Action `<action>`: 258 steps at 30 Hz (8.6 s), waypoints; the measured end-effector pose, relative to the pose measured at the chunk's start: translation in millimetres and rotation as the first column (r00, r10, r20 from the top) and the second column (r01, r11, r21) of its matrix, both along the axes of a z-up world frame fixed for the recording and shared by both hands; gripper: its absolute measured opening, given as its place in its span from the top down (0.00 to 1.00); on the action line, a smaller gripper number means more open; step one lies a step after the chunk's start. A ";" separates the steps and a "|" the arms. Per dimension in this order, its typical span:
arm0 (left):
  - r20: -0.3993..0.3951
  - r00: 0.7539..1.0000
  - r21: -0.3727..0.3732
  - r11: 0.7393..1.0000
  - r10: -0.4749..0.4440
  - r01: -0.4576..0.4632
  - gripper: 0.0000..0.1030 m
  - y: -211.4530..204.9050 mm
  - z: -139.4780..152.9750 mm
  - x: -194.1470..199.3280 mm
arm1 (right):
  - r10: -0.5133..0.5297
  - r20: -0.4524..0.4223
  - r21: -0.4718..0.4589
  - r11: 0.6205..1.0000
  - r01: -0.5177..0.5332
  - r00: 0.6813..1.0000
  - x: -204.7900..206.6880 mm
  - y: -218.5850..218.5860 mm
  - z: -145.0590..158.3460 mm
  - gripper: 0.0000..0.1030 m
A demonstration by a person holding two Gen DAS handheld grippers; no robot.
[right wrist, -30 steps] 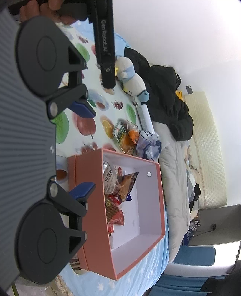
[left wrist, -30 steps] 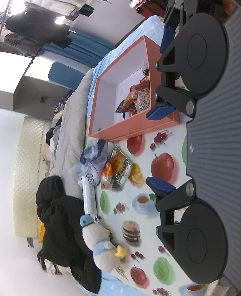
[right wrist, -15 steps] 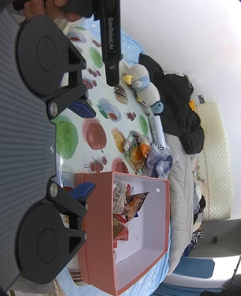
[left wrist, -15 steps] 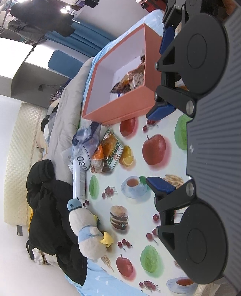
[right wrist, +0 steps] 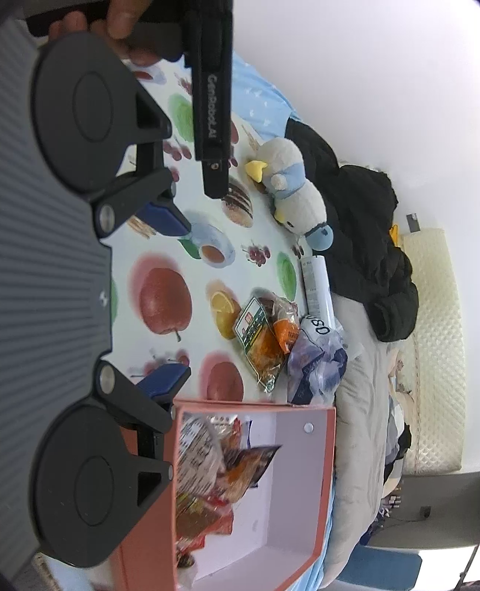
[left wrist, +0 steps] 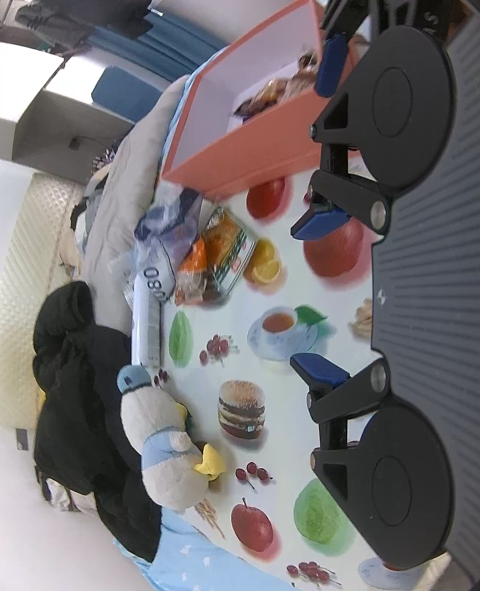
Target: Organize snacks
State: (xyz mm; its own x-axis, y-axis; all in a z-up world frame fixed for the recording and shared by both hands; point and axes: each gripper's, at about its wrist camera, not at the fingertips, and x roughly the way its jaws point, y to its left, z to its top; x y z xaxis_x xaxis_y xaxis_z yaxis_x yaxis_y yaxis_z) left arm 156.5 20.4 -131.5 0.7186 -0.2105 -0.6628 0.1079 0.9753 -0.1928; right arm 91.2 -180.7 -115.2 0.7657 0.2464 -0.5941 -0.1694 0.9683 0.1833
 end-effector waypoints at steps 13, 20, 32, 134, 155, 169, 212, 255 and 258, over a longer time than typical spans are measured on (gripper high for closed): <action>-0.024 1.000 -0.102 0.995 -0.001 -0.001 0.30 30.9 -47.6 151.2 | -0.027 0.034 -0.085 0.996 0.030 0.999 89.3 37.4 -54.2 0.26; -0.052 0.995 -0.142 0.987 -0.083 0.075 0.31 19.7 -78.6 227.4 | -0.105 -0.002 -0.063 0.992 0.105 0.994 141.0 36.3 -90.9 0.30; -0.114 0.977 -0.319 0.938 -0.180 0.136 0.47 -6.9 -130.3 303.3 | -0.198 -0.064 0.054 0.978 0.201 0.978 194.3 27.7 -125.1 0.42; -0.209 0.969 -0.102 0.983 0.131 -0.154 0.09 56.9 -53.0 -31.1 | 0.001 -0.004 -0.163 0.987 -0.001 1.000 -4.4 46.8 -78.4 0.13; -0.270 0.947 -0.076 0.977 0.172 -0.199 0.08 48.1 -57.8 -29.4 | -0.065 -0.025 -0.141 0.988 0.061 0.998 25.5 19.0 -121.5 0.30; -0.234 0.962 0.001 0.990 0.138 -0.141 0.08 14.7 -62.8 -18.7 | -0.037 0.003 -0.146 0.989 0.037 0.999 21.7 11.3 -114.1 0.55; -0.119 0.992 0.017 0.999 0.045 -0.043 0.42 -7.1 -23.7 -31.4 | -0.025 0.056 -0.031 0.999 0.027 0.998 -12.9 -2.4 -39.8 0.60; 0.025 0.954 -0.111 0.947 -0.299 0.300 0.43 -142.3 73.2 -55.8 | -0.327 0.128 0.040 0.945 0.325 0.936 -88.0 -121.0 57.3 0.60; 0.025 0.950 -0.101 0.945 -0.311 0.312 0.42 -156.9 74.7 -36.0 | -0.341 0.130 0.047 0.940 0.337 0.931 -74.9 -133.1 55.3 0.60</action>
